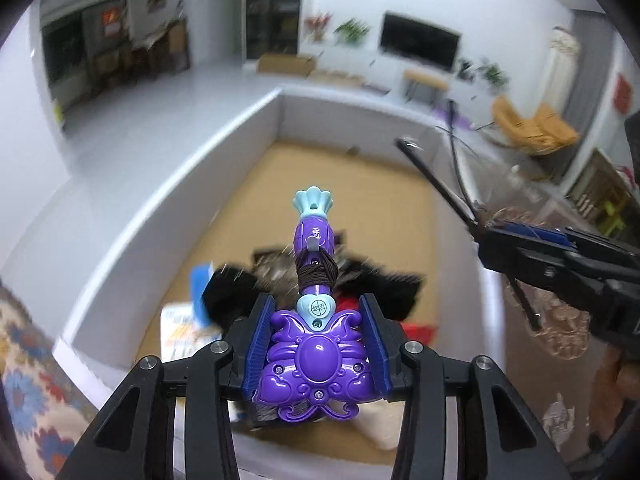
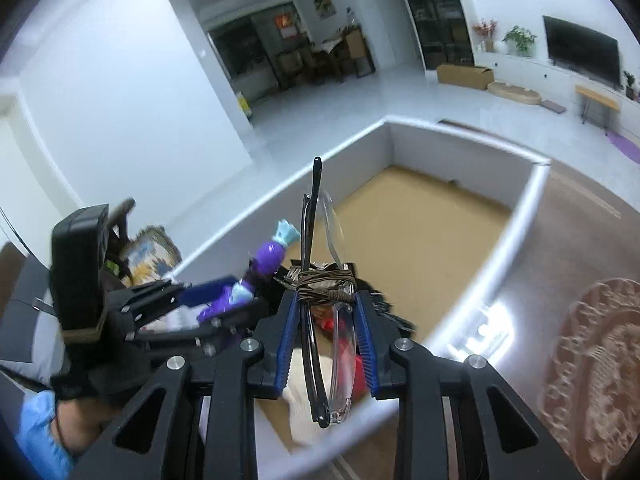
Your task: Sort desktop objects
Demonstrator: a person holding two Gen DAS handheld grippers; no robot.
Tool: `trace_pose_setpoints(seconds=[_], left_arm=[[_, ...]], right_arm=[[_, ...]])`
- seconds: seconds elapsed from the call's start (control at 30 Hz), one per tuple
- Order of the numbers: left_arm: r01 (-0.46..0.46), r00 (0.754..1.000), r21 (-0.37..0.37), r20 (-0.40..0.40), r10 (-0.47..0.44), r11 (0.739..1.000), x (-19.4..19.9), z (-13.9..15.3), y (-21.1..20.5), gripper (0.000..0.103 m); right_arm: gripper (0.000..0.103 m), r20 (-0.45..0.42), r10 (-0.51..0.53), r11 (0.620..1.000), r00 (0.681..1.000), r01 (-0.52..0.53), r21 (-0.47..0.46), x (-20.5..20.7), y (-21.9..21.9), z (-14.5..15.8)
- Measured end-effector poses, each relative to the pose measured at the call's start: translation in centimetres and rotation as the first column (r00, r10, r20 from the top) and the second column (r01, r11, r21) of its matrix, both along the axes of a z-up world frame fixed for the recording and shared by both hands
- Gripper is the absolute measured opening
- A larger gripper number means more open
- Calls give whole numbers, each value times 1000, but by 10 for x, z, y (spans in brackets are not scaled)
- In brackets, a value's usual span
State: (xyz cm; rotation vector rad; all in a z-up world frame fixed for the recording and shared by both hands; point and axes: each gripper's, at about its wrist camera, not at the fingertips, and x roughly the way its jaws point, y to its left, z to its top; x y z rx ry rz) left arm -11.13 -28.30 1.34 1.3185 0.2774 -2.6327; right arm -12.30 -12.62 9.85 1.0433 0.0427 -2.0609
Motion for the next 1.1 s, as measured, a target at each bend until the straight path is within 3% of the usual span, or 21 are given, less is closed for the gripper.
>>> trace_pose_setpoints(seconds=[0.07,0.13,0.2,0.3,0.37,0.47,0.6,0.77,0.97,1.1], left_arm=[[-27,999,13,27,26,1000,1,-12,-7,45],[-37,999,20,30,37,999,5,-19,-10,57],[-42,999,1,-2,42,999,11,-17,-7,79],[-59,996,-35,-68,57,998,21,-7,2,96],[-126,989,-89,-85,118,988,25,3,10,103],[-230,973,-197,-84,217,953,30,14,20,103],[-252,966,-210,-118,231,945,39,26,37,103],[-354,932,-311,-194,306,882,59,38,56,103],[-313,943,-247,-195,270,917,75,52,64,103],[-324,937,-237,-213,276,916,84,59,66,103]], right_arm=[[41,85,10,999,996,-13,41,-8,-23,-27],[62,140,-2,997,990,-9,77,-11,-31,-41],[68,134,-23,998,991,14,62,-8,-26,-43],[85,107,-54,998,993,50,45,-7,-9,-35],[87,74,-81,995,994,76,66,-7,5,-26],[88,49,-95,990,994,89,110,-8,19,-17],[95,-2,-145,973,989,143,180,-11,52,-2],[96,-50,-179,955,983,186,233,-4,72,8],[96,-121,-128,942,984,159,297,11,66,17],[96,-134,-114,945,985,149,293,17,59,20]])
